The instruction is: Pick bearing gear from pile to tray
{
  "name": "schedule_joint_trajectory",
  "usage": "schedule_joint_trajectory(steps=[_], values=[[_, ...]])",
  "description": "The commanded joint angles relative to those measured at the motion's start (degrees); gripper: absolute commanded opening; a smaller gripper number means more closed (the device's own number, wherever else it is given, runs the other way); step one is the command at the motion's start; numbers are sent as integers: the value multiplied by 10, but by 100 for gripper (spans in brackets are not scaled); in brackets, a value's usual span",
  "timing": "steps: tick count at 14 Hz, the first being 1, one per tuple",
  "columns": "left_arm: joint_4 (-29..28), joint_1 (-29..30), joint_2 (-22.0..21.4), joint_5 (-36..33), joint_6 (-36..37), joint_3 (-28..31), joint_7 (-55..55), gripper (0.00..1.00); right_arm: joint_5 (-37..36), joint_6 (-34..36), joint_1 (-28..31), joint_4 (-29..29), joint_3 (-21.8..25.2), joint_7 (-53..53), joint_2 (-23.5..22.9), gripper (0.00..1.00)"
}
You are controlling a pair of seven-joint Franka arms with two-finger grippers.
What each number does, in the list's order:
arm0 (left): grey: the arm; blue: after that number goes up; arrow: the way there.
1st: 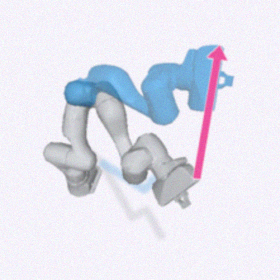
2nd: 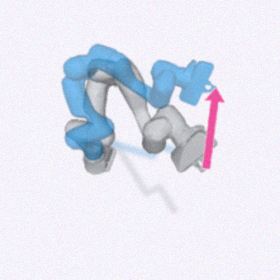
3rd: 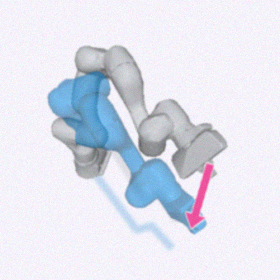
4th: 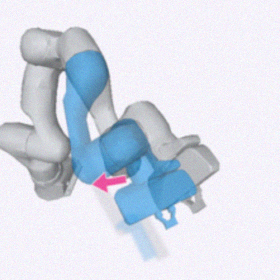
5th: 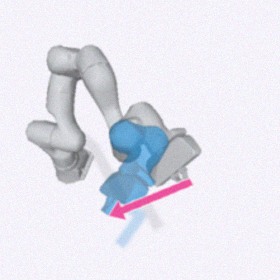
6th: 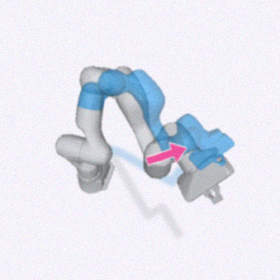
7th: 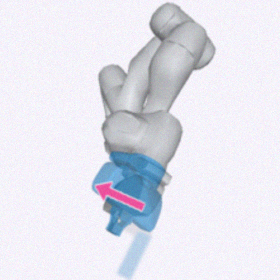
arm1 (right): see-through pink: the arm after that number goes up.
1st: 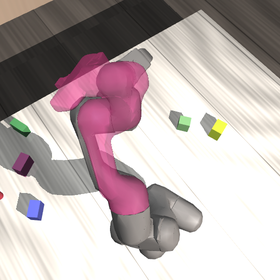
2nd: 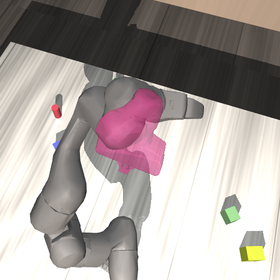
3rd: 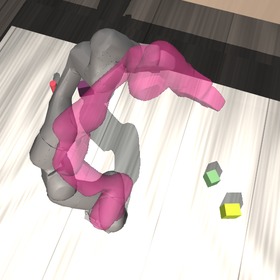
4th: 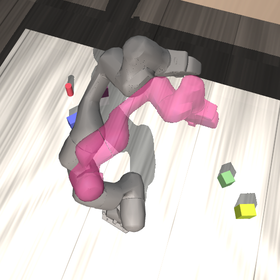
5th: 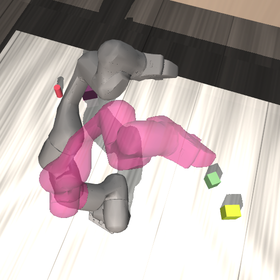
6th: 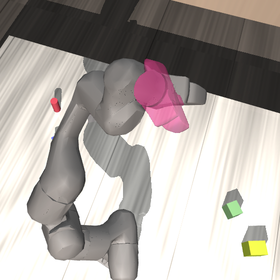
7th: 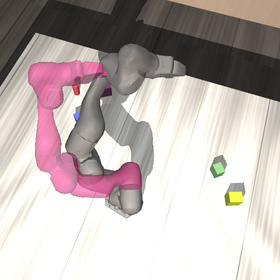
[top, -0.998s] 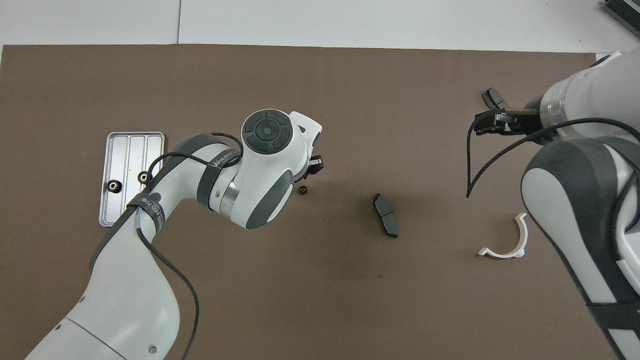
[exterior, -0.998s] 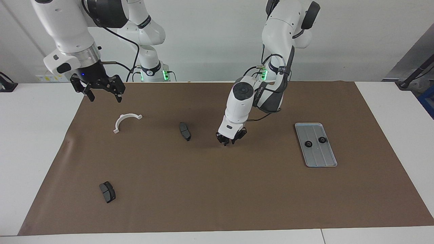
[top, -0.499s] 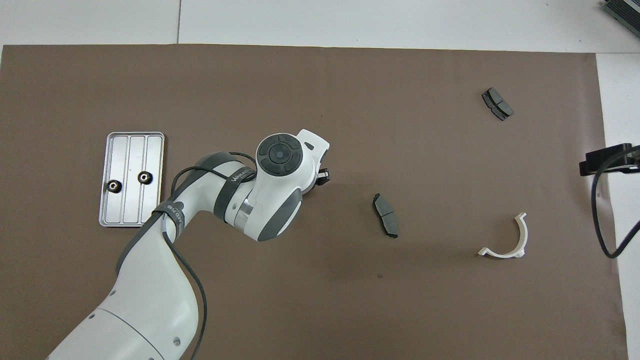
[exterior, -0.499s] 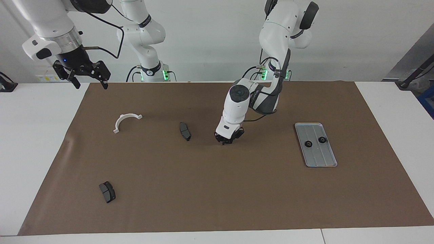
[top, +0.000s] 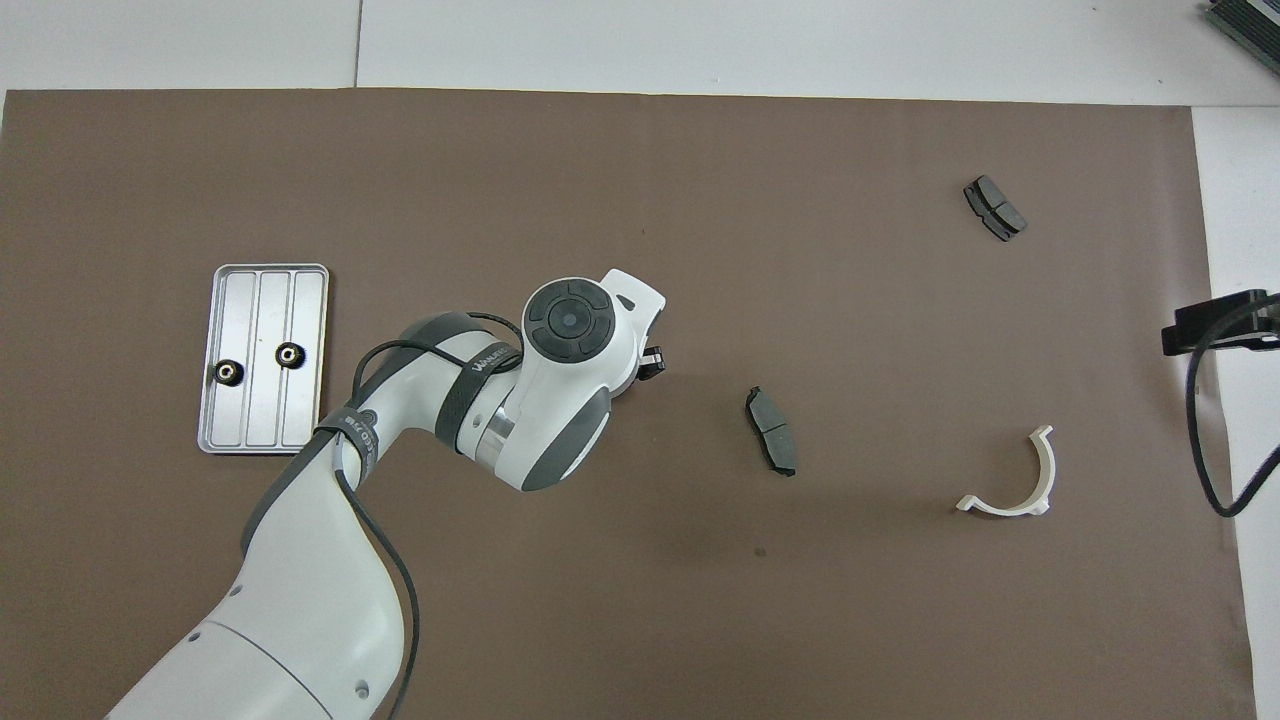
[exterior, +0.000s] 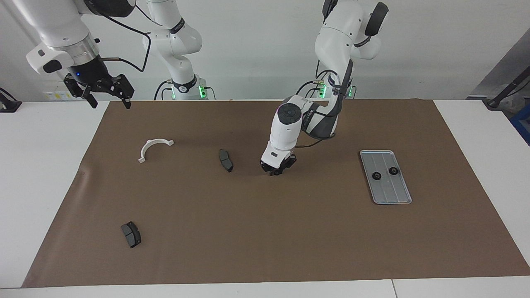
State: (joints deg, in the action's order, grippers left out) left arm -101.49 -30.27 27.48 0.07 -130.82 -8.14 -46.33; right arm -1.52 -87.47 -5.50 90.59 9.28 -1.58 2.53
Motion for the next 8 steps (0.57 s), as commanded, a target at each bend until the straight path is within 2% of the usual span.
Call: schedule_joint_trajectory(steps=[1, 8], values=[[-28, -11, -17, -9, -8, 8, -14, 40, 6, 5, 7, 13, -6, -9, 13, 100], [-29, -20, -22, -9, 14, 8, -13, 40, 3, 19, 1, 22, -7, -9, 14, 100]])
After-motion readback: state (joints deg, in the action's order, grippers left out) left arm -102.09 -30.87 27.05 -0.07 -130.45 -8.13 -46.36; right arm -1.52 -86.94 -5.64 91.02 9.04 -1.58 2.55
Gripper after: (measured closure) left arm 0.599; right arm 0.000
